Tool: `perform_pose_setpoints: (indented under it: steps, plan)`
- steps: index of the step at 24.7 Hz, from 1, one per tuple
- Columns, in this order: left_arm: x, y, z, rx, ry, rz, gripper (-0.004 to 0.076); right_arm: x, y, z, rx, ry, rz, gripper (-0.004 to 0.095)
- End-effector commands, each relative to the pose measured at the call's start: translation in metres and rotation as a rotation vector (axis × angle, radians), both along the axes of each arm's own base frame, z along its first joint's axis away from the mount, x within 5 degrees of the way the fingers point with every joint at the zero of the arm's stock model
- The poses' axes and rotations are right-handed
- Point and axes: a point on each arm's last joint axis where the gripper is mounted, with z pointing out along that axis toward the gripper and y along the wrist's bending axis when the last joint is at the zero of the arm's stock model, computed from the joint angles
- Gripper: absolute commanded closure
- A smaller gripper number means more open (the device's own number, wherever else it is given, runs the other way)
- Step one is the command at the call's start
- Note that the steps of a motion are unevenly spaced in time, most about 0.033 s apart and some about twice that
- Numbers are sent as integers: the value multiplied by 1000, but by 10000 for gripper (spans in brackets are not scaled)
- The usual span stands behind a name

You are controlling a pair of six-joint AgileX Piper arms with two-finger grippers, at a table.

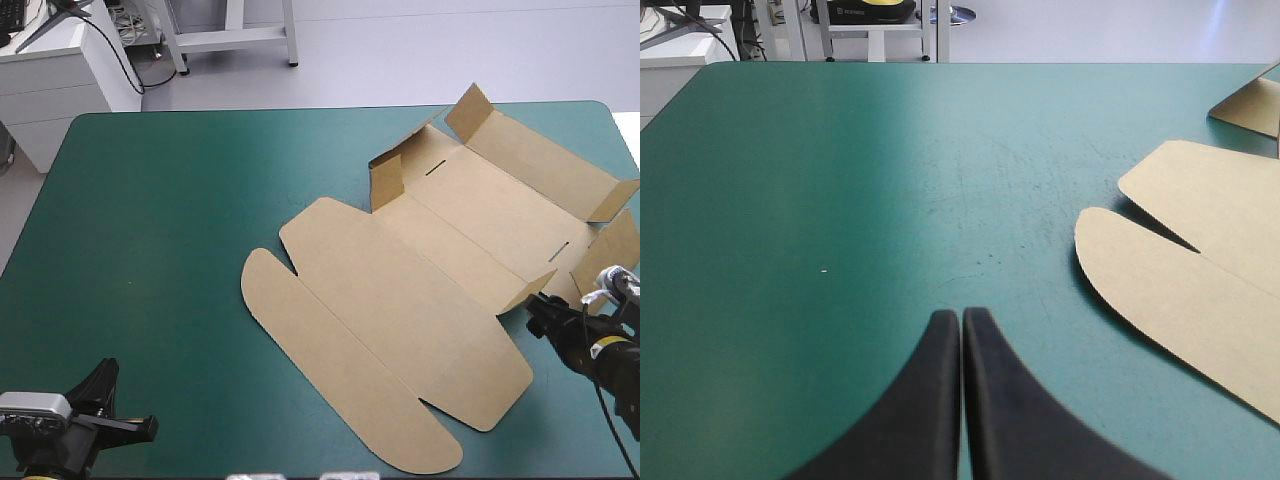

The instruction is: Fold the box

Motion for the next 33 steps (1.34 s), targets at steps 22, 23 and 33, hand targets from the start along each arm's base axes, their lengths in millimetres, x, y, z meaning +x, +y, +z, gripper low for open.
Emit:
perform_pose_setpoints:
  steps: [22,23,33]
  plan:
    - [-2,0,13,-17,-98,5,732,106,5,-6,210,104,-117,437]
    - [-2,0,13,-17,-98,5,732,107,5,-8,205,117,-117,525]
    - [-2,0,13,-17,-98,5,732,101,-16,-13,119,185,-79,927]
